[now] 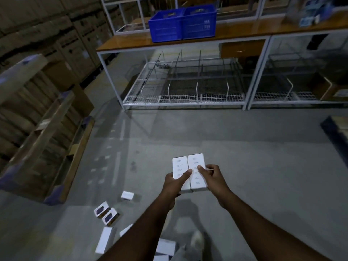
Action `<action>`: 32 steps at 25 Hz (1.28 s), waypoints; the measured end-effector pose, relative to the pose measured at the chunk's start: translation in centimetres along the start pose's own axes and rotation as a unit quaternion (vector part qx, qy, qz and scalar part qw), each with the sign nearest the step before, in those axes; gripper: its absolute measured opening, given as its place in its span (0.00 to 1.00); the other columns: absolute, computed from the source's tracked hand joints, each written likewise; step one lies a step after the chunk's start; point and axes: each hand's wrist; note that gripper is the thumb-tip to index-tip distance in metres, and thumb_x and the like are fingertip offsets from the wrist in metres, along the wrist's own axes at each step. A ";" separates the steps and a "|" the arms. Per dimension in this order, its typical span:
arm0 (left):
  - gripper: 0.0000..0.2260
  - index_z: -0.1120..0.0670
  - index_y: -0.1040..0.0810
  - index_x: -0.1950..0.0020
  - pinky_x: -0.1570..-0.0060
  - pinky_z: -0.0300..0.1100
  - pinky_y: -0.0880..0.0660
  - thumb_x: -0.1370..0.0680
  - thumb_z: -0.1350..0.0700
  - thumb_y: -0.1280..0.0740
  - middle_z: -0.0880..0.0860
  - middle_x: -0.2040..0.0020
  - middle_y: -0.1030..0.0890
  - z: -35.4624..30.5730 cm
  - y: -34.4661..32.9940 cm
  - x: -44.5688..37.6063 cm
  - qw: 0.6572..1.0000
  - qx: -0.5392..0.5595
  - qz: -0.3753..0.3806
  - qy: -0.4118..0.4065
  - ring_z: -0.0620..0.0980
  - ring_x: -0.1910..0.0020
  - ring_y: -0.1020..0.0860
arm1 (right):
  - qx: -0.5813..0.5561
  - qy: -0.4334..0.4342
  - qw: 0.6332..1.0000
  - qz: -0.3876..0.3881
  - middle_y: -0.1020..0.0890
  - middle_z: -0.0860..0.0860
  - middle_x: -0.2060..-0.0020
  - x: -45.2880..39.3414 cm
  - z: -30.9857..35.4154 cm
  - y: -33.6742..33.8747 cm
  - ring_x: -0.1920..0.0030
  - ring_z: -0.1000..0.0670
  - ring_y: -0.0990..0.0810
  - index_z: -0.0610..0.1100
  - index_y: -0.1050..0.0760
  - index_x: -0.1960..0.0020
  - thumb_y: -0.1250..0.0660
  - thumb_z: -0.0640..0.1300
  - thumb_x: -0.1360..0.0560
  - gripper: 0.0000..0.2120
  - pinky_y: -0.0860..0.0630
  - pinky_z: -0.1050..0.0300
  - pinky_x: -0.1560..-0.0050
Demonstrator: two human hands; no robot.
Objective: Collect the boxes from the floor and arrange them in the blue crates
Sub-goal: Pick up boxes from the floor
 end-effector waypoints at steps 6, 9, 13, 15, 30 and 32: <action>0.19 0.49 0.17 0.42 0.42 0.57 0.21 0.29 0.43 0.23 0.49 0.50 0.13 -5.5 -3.9 -9.6 1.000 -0.011 0.022 -0.016 0.54 0.48 0.15 | 0.001 0.022 0.999 -0.026 0.20 0.49 0.46 -9.7 4.5 2.4 0.49 0.53 0.19 0.46 0.32 0.37 0.33 0.55 0.23 0.20 0.23 0.58 0.54; 0.19 0.49 0.17 0.42 0.43 0.57 0.19 0.29 0.43 0.23 0.49 0.50 0.13 -9.7 -5.4 -15.1 0.999 -0.005 0.029 -0.023 0.52 0.49 0.14 | 0.001 0.026 0.999 -0.036 0.20 0.48 0.46 -15.7 7.9 3.1 0.49 0.51 0.18 0.46 0.31 0.38 0.32 0.55 0.23 0.20 0.21 0.56 0.52; 0.14 0.50 0.17 0.45 0.58 0.45 0.17 0.27 0.47 0.23 0.49 0.52 0.12 -16.3 -7.2 -22.7 0.998 -0.001 0.036 -0.052 0.50 0.52 0.14 | -0.002 0.043 0.998 -0.039 0.20 0.49 0.45 -23.4 12.8 3.9 0.49 0.52 0.18 0.46 0.32 0.38 0.31 0.54 0.24 0.20 0.20 0.56 0.51; 0.13 0.51 0.18 0.46 0.58 0.48 0.16 0.28 0.48 0.23 0.49 0.53 0.12 -19.2 -8.5 -26.1 0.997 0.001 0.027 -0.066 0.50 0.53 0.14 | -0.012 0.055 0.997 -0.046 0.20 0.49 0.45 -27.2 15.1 4.5 0.48 0.53 0.18 0.46 0.32 0.39 0.31 0.54 0.24 0.19 0.20 0.58 0.52; 0.14 0.50 0.18 0.46 0.43 0.57 0.19 0.28 0.46 0.23 0.50 0.49 0.13 -36.1 -17.9 -50.0 0.990 0.030 -0.069 -0.124 0.50 0.49 0.14 | -0.027 0.103 0.994 0.017 0.21 0.52 0.44 -55.9 29.8 9.8 0.47 0.59 0.21 0.46 0.32 0.37 0.31 0.54 0.24 0.22 0.27 0.65 0.56; 0.15 0.49 0.21 0.45 0.42 0.54 0.20 0.28 0.46 0.24 0.50 0.47 0.14 -38.3 -18.2 -52.3 0.986 0.046 -0.091 -0.130 0.49 0.48 0.15 | -0.018 0.111 0.993 0.042 0.22 0.52 0.44 -59.3 32.2 9.8 0.48 0.59 0.22 0.47 0.32 0.36 0.32 0.55 0.24 0.21 0.27 0.65 0.56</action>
Point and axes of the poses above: each hand's wrist, its own x-axis away from the middle knuckle, its own y-axis out of the back of the hand, z = x × y
